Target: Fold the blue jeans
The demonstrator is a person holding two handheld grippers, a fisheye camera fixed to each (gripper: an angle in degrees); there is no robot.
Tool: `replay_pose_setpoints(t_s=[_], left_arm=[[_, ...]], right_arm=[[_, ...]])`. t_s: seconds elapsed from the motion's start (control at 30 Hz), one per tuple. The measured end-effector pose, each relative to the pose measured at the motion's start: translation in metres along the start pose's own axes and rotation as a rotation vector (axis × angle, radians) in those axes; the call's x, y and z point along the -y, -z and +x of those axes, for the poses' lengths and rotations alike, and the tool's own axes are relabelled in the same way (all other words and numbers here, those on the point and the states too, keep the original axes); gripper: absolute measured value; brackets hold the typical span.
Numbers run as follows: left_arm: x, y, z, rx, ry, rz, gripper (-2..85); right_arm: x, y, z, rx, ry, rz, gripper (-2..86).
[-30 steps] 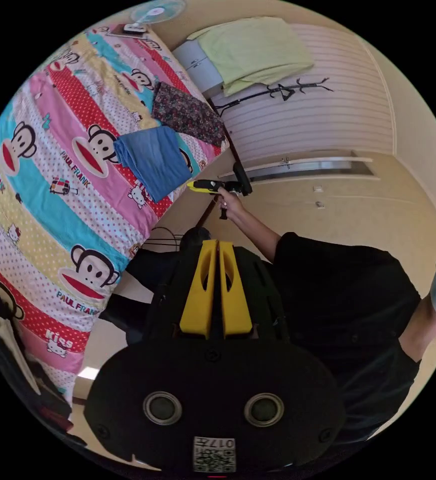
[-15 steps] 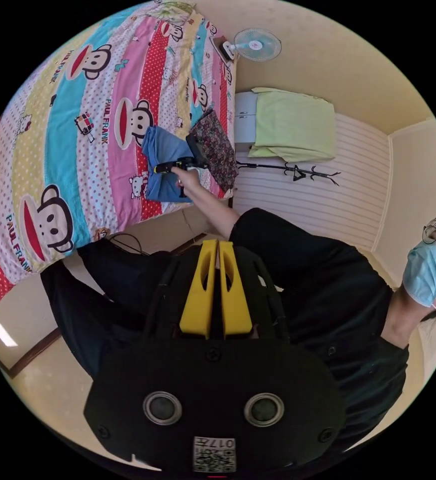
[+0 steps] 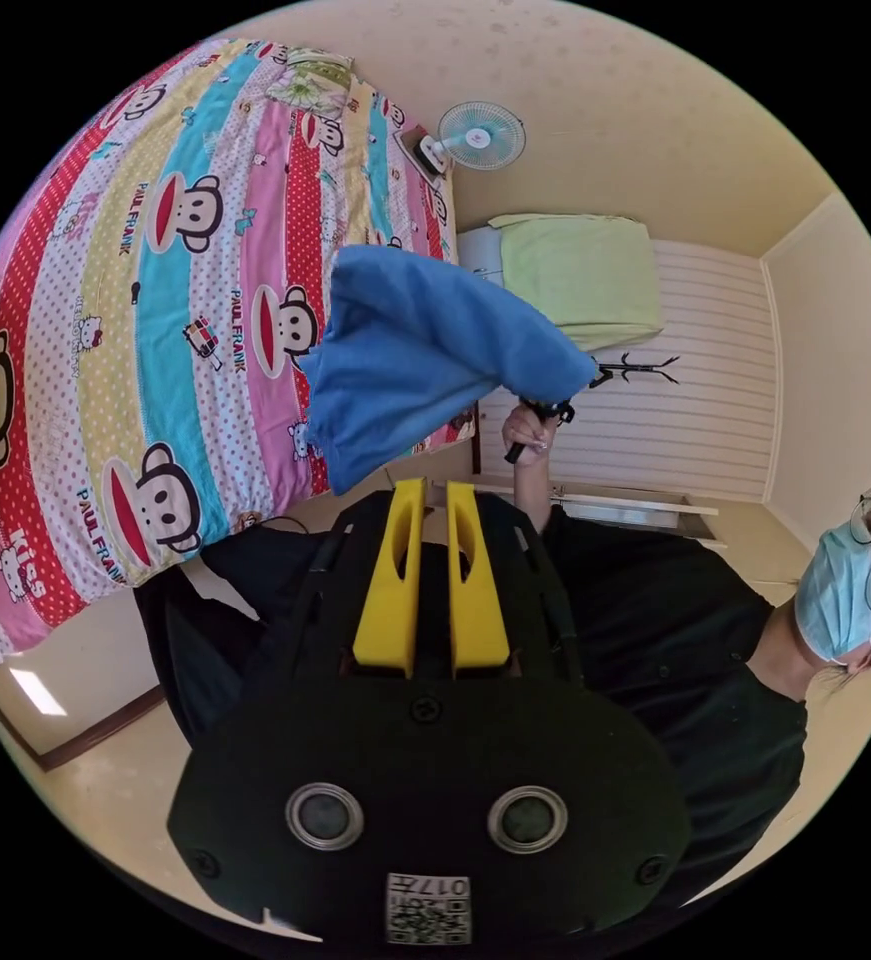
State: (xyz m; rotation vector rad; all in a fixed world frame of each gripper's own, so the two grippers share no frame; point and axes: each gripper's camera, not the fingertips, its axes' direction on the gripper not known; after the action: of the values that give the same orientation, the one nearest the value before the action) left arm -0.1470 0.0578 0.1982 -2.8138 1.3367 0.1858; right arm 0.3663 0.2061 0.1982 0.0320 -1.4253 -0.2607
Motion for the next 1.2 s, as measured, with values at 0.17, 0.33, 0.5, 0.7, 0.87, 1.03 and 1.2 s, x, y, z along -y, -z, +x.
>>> replay_pose_setpoints(t_s=[0.17,0.33,0.5,0.7,0.87,1.03,1.2], left_arm=[[0.0,0.013,-0.037,-0.047,0.067,0.026,4.8],[0.016,0.026,-0.043,-0.061,0.052,0.044,4.9],[0.029,0.056,-0.035,-0.039,-0.013,0.1,5.1],[0.019,0.101,-0.05,-0.046,-0.025,0.217,5.1],[-0.005,0.135,-0.095,-0.059,0.078,0.308,5.1],[-0.008,0.145,-0.135,-0.047,0.208,0.301,5.1],[0.019,0.136,-0.146,-0.029,0.261,0.231,5.1]], right_arm=[[-0.05,0.026,0.051,-0.054,-0.307,0.075,1.3],[0.017,-0.01,-0.007,-0.03,-0.081,-0.028,1.3],[0.098,-0.009,-0.095,0.168,0.271,0.044,1.3],[0.141,0.008,-0.131,0.473,0.507,0.063,1.4],[0.091,-0.007,-0.011,0.239,0.093,-0.184,1.7],[-0.012,-0.023,0.144,-0.265,-0.664,-0.395,2.5],[-0.013,-0.046,0.178,-0.547,-0.831,-0.431,4.4]])
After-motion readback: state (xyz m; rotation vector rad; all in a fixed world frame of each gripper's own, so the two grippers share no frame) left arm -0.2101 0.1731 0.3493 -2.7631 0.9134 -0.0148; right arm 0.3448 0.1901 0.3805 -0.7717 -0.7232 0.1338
